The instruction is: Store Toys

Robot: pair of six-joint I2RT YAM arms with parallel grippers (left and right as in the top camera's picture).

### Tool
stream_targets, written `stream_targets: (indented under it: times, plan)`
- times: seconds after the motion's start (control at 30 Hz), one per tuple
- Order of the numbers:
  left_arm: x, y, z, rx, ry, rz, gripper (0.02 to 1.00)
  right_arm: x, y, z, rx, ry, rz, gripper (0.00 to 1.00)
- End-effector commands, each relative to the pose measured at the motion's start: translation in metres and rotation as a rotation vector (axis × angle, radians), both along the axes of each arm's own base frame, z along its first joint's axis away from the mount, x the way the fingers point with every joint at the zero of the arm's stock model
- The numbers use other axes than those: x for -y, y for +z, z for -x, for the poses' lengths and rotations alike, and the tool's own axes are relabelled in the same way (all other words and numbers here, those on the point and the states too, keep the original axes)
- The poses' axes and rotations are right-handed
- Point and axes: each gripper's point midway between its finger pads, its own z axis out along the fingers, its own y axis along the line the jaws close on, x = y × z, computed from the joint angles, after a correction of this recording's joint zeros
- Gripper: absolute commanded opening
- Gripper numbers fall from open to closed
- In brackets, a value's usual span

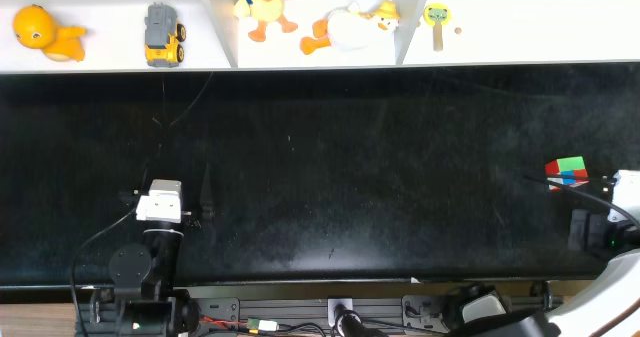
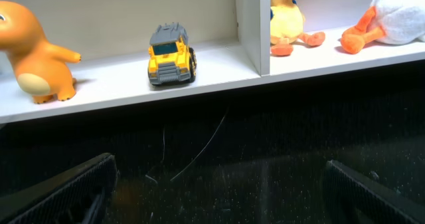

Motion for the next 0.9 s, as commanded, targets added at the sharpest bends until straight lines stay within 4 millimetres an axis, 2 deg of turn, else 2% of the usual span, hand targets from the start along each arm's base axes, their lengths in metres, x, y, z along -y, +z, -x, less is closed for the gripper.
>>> stream_targets:
  times: [0.03, 0.17, 0.27, 0.43, 0.53, 0.9]
  plan:
    - [0.0, 0.001, 0.001, 0.005, 0.003, 0.01, 0.998, 0.0, -0.011, -0.004, -0.004, 0.058, -0.028, 0.996]
    - [0.0, 0.001, 0.001, 0.005, 0.003, 0.01, 0.998, -0.001, -0.025, -0.002, -0.035, 0.053, -0.078, 0.996]
    - [0.0, 0.001, 0.001, 0.005, 0.003, 0.01, 0.998, 0.001, -0.025, 0.0, -0.047, 0.048, -0.07, 0.996]
    - [0.0, 0.001, 0.001, 0.005, 0.003, 0.01, 0.998, 0.023, -0.019, -0.003, -0.012, 0.039, 0.014, 0.996]
    - [0.0, 0.001, 0.001, 0.005, 0.003, 0.01, 0.998, 0.032, -0.018, -0.014, 0.042, 0.07, 0.035, 0.993]
    - [0.0, 0.001, 0.001, 0.005, 0.003, 0.01, 0.998, 0.007, -0.04, -0.059, 0.193, 0.123, -0.171, 0.996]
